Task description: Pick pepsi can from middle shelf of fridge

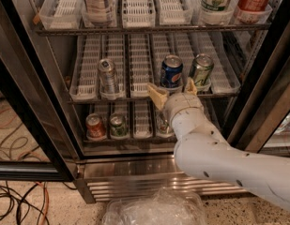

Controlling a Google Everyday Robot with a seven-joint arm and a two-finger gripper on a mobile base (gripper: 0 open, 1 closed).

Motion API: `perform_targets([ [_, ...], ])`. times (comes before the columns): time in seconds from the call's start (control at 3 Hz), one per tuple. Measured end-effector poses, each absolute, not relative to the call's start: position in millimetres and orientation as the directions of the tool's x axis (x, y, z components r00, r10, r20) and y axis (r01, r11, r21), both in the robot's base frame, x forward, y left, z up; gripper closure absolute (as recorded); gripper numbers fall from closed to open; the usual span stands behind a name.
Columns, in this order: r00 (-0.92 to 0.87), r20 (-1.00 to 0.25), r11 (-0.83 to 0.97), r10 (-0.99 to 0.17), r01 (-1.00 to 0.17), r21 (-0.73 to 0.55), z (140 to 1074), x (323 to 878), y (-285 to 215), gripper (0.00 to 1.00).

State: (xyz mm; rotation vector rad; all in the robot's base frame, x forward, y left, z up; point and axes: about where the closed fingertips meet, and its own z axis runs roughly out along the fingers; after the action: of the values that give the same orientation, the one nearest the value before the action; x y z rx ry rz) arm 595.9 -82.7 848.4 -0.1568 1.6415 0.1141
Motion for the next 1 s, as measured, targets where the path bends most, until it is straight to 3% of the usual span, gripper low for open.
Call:
perform_targets([
  [0.33, -0.036, -0.999, 0.988, -0.032, -0.154, -0.026, 847, 598, -82, 0.20],
  [1.0, -0.001, -0.999, 0.986, -0.049, -0.161, -0.048, 839, 617, -79, 0.27],
])
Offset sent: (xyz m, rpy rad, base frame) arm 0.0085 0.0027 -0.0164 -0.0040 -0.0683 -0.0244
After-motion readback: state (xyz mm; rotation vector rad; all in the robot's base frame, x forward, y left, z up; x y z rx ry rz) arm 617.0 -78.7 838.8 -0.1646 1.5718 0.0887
